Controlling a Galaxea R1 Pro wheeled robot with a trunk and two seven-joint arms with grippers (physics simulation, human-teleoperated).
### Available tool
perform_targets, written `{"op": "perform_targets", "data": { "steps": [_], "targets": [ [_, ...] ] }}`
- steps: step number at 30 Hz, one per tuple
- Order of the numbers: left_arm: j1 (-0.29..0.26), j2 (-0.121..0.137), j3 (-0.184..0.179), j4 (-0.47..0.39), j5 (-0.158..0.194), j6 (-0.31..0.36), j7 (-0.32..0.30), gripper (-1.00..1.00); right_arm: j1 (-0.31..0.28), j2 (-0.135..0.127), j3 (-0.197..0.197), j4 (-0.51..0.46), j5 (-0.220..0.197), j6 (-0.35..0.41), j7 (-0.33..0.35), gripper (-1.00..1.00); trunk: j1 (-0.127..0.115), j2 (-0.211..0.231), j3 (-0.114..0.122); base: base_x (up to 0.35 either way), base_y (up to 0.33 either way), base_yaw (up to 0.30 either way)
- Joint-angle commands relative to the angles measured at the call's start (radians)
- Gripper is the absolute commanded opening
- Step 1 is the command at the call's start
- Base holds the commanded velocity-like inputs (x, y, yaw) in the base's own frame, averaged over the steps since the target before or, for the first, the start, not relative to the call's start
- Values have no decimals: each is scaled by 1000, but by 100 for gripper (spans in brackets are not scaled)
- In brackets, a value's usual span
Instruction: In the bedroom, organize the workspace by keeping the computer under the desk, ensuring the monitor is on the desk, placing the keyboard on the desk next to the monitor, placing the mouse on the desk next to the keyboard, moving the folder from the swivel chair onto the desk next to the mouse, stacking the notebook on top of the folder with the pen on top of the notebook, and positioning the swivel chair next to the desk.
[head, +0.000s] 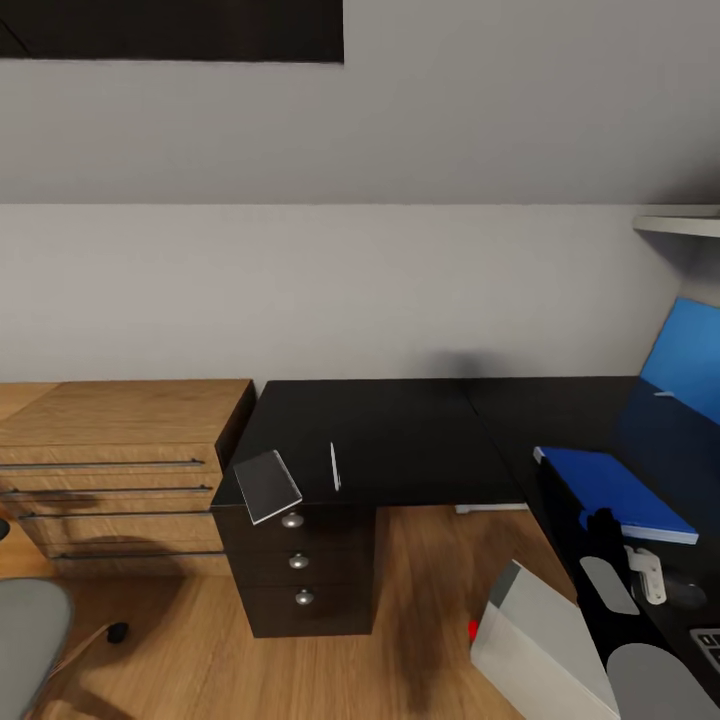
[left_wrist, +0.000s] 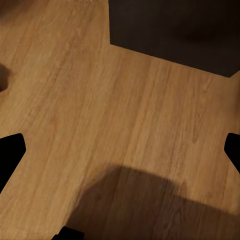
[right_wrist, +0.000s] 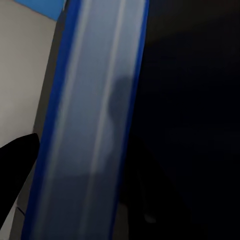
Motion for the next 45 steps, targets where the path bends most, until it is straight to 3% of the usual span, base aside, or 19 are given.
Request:
{"op": "perform_targets", "data": {
  "steps": [1,13,25,45],
  "targets": [
    [-1,1,-8,0,10,-6,7,100,0,1,2,16,-25,-6,-1,-100,0,0,-1,0,0,0],
    [-1,1,-9,1,10,-6,7,100,0,0,3,15,-24,-5,-2,-100,-23,42,18,0,0,0],
    [-1,2,-8,1,10,-6,8,100,0,0,5,17,-21,-4,-7,-100,-65,119,52,0,0,0],
    [-1,3,-5,1,10,-6,8,100,0,-1,6,17,-20,-4,-5,-100,-65,119,52,31,0,0]
  ]
}}
